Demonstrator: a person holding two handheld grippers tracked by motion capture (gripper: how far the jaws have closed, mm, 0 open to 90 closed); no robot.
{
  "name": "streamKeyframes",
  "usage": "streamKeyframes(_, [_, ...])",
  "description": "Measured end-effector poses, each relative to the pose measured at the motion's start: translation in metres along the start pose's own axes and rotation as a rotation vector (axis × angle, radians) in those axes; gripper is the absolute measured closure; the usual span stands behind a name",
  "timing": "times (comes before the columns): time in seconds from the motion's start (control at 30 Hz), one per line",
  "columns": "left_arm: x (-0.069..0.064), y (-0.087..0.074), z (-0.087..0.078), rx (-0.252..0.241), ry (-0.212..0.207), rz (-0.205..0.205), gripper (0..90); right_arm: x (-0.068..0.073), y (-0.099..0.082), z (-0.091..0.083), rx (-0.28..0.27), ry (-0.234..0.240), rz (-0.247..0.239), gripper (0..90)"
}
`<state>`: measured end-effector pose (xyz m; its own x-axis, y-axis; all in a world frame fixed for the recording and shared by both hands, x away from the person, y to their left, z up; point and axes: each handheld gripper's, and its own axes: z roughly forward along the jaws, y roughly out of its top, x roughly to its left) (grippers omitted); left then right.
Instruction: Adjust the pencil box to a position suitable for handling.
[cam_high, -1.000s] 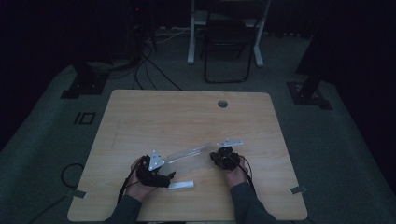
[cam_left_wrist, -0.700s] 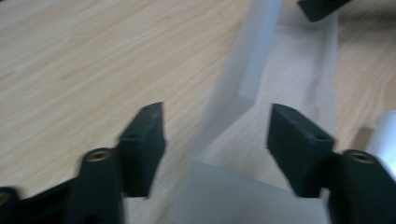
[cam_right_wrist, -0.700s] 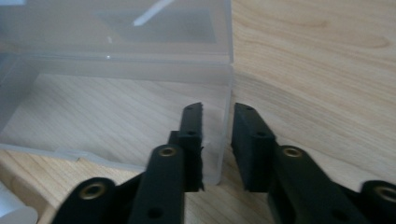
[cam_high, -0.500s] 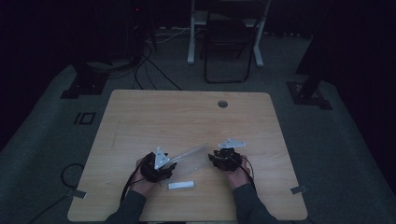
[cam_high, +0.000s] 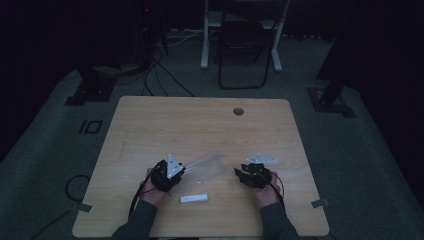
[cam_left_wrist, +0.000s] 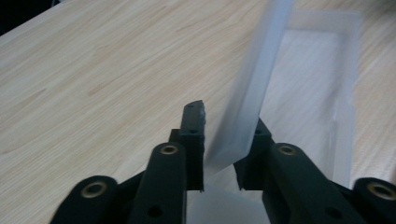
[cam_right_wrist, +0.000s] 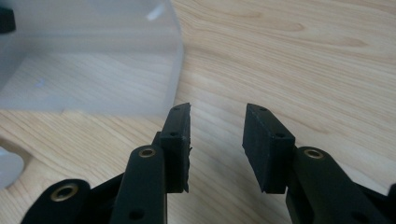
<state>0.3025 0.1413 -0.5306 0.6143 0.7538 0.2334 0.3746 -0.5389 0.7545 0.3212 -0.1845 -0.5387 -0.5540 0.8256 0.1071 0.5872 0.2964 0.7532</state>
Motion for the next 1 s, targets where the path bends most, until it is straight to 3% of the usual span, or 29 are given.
streamKeyframes(0.57, [0.026,-0.008,0.003,0.008,0.046,-0.037,80.6,-0.018,-0.029,-0.013,0.044,-0.061,-0.014,58.9])
streamKeyframes(0.7, [0.029,-0.01,0.003,0.02,0.048,-0.043,75.2,-0.02,-0.032,-0.015,0.047,-0.064,-0.022,58.4])
streamKeyframes(1.0, [0.027,-0.012,-0.008,0.019,0.001,-0.049,53.3,-0.018,-0.038,-0.015,0.059,-0.084,-0.057,53.2])
